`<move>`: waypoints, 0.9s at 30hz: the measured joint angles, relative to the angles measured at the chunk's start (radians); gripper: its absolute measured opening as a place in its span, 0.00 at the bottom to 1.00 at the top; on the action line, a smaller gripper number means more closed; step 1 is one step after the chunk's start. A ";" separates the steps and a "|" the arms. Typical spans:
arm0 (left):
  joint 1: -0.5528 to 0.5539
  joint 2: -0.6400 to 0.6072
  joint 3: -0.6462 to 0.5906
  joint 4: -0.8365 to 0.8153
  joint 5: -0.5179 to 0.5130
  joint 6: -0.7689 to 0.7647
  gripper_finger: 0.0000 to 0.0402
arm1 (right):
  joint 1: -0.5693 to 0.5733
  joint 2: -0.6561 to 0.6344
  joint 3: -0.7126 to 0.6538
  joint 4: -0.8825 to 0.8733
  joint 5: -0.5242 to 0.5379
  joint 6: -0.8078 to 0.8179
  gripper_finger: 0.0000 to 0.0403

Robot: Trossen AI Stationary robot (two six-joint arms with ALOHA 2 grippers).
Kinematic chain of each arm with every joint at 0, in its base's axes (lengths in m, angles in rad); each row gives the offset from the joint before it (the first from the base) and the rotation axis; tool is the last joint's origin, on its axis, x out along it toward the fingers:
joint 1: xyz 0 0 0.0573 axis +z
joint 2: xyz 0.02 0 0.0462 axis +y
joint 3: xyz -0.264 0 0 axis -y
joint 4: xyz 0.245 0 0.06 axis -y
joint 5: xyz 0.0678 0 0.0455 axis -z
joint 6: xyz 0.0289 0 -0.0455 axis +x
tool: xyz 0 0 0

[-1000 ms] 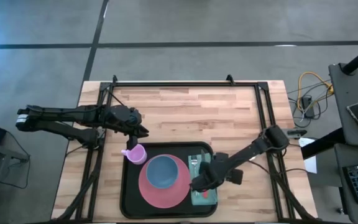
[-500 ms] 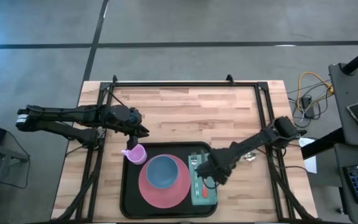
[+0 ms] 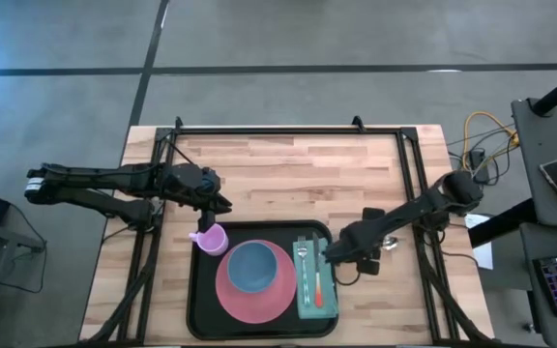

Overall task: Set up tray
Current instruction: Put the green spoon on the blue napkin

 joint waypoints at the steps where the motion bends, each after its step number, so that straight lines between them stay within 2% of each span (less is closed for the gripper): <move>1: 0.000 0.000 0.000 0.002 0.000 0.000 0.17 | 0.002 -0.016 -0.020 0.039 -0.001 -0.017 0.38; 7: 0.005 0.000 0.000 0.006 -0.008 -0.064 0.17 | 0.003 -0.086 -0.099 0.129 0.033 -0.139 0.40; 12: 0.007 0.006 -0.014 0.006 -0.090 -0.101 0.17 | 0.007 -0.116 -0.148 0.138 0.025 -0.234 0.43; 21: 0.011 0.010 -0.039 0.020 -0.109 -0.107 0.17 | 0.011 -0.108 -0.157 0.238 0.028 -0.239 0.45; 27: 0.019 0.034 -0.020 0.044 -0.114 -0.229 0.17 | 0.034 -0.104 -0.202 0.367 0.044 -0.296 0.45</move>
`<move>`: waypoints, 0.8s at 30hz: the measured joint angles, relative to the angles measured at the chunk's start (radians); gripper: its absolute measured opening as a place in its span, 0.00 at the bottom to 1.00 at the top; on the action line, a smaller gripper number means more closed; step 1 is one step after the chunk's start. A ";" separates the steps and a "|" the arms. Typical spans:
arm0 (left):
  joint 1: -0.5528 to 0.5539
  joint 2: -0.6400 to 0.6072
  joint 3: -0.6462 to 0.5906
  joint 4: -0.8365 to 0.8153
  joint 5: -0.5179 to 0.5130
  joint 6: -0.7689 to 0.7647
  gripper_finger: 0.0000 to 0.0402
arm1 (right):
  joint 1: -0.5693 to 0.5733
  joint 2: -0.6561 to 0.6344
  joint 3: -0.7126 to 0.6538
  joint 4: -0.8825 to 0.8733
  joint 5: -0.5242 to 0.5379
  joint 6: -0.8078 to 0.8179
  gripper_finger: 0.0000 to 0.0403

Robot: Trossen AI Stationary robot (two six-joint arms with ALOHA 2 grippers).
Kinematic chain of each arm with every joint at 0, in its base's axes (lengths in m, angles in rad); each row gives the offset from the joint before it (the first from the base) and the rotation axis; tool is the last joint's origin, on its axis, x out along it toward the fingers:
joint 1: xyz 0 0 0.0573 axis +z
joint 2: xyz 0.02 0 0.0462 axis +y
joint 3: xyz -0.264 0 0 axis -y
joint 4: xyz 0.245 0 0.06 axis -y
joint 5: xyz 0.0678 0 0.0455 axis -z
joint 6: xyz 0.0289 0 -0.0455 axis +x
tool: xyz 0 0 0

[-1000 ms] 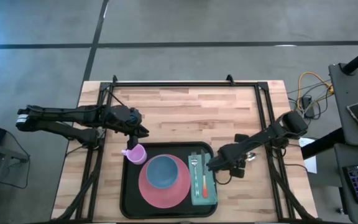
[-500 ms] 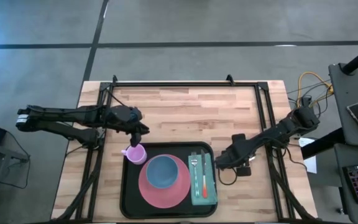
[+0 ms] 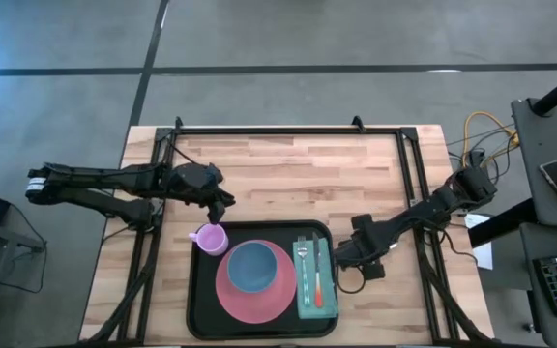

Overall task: Set up tray
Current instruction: Put the green spoon on the blue napkin

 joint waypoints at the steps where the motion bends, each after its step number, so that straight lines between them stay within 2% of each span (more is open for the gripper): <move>1: 0.000 0.006 0.003 0.001 -0.010 -0.029 0.17 | 0.004 0.000 -0.009 0.012 0.000 -0.009 0.45; 6: -0.002 0.040 0.005 0.011 -0.042 -0.116 0.17 | 0.036 0.000 -0.048 0.013 0.004 -0.024 0.45; 17: -0.002 0.110 0.007 0.011 -0.042 -0.111 0.17 | 0.051 -0.001 -0.104 0.104 0.005 -0.041 0.43; 24: -0.002 0.111 0.005 0.011 -0.042 -0.108 0.17 | 0.045 -0.005 -0.144 0.127 -0.042 -0.045 0.36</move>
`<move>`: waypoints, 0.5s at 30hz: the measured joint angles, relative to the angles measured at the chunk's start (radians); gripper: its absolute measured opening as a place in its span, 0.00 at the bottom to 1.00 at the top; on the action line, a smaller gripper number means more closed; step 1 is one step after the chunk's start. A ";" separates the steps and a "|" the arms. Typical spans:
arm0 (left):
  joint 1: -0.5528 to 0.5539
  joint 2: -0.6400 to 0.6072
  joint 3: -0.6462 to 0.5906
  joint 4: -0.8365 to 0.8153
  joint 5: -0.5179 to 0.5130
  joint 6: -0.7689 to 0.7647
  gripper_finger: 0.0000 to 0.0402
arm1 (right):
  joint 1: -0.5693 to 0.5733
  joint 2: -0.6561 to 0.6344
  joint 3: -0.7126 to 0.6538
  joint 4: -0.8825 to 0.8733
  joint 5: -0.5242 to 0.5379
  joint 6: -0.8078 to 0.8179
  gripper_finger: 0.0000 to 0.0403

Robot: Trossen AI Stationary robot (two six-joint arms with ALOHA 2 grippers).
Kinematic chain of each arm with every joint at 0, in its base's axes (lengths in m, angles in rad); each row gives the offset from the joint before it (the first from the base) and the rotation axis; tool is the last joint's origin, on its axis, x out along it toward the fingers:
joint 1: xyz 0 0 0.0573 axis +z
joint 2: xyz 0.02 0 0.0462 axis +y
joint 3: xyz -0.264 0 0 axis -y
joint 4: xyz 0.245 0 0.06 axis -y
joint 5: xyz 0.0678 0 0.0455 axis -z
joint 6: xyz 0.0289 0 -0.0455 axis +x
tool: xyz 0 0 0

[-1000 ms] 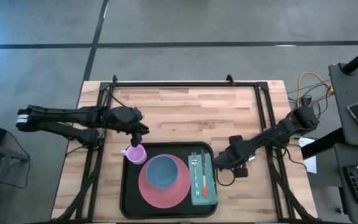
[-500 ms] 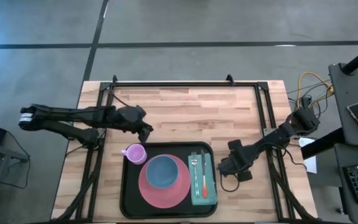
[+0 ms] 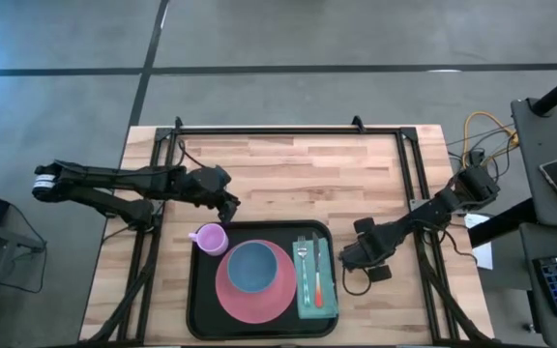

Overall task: Set up tray
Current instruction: Put the green spoon on the blue napkin

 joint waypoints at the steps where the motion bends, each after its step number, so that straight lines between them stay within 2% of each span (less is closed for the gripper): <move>1: 0.000 0.000 0.000 0.000 0.000 0.000 0.17 | -0.002 0.000 -0.003 0.002 -0.001 -0.007 0.34; 11: 0.000 0.003 0.000 0.022 0.000 -0.007 0.17 | -0.059 0.002 -0.010 0.013 -0.030 -0.148 0.11; 15: 0.000 0.003 0.000 0.028 0.000 -0.029 0.17 | -0.071 0.002 -0.011 0.017 -0.030 -0.193 0.09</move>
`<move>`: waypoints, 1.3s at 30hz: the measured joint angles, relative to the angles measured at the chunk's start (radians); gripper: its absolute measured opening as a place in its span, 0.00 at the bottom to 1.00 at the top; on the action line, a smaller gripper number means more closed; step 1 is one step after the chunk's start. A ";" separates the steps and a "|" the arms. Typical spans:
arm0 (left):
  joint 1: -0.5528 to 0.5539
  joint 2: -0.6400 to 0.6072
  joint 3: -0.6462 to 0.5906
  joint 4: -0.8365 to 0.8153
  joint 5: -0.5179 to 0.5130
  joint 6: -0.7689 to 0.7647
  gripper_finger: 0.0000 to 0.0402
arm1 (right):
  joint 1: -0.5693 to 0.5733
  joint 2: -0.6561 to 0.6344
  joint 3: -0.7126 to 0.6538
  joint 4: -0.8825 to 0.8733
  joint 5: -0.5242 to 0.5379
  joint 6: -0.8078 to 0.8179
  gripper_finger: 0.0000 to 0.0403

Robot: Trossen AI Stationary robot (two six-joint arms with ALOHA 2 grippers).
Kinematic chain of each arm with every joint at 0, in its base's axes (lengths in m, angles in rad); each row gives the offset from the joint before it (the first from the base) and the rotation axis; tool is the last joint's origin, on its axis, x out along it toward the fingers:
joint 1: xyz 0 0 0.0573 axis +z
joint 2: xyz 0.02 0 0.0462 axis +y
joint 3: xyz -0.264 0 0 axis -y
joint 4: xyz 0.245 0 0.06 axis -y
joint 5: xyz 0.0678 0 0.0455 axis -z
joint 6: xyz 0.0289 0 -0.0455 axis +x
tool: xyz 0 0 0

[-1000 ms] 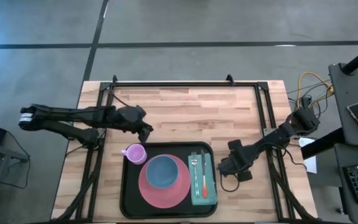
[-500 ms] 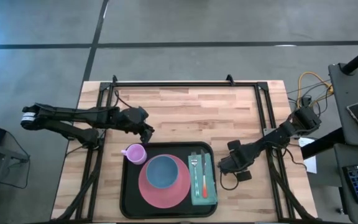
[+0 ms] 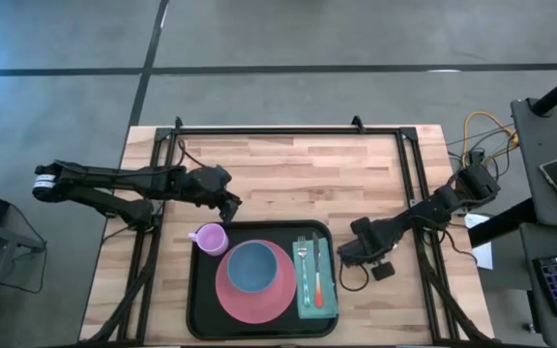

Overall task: Set up tray
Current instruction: Put the green spoon on the blue napkin

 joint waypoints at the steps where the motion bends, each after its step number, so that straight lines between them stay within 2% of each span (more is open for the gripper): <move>1: 0.000 0.000 0.000 0.006 0.000 0.000 0.17 | 0.000 0.000 0.000 0.001 0.001 -0.010 0.09; 4: 0.000 0.000 0.000 0.028 -0.001 -0.001 0.17 | 0.000 0.003 0.006 -0.003 0.006 -0.058 0.09; 8: 0.000 0.000 0.000 0.068 -0.001 -0.038 0.17 | -0.002 0.009 0.050 -0.049 0.025 -0.217 0.09; 13: -0.001 0.000 0.002 0.086 0.002 -0.083 0.17 | -0.005 0.009 0.133 -0.122 0.159 -0.366 0.09; 20: -0.028 0.000 0.003 0.113 0.003 -0.142 0.17 | -0.003 0.009 0.241 -0.174 0.222 -0.541 0.09; 28: -0.129 -0.001 0.004 0.167 0.004 -0.322 0.17 | -0.001 0.009 0.346 -0.186 0.293 -0.747 0.11; 33: -0.209 0.000 0.004 0.250 0.002 -0.396 0.17 | 0.008 0.009 0.388 -0.171 0.296 -0.884 0.11; 39: -0.288 0.000 0.004 0.333 -0.004 -0.446 0.17 | 0.058 0.009 0.412 -0.134 0.295 -0.921 0.11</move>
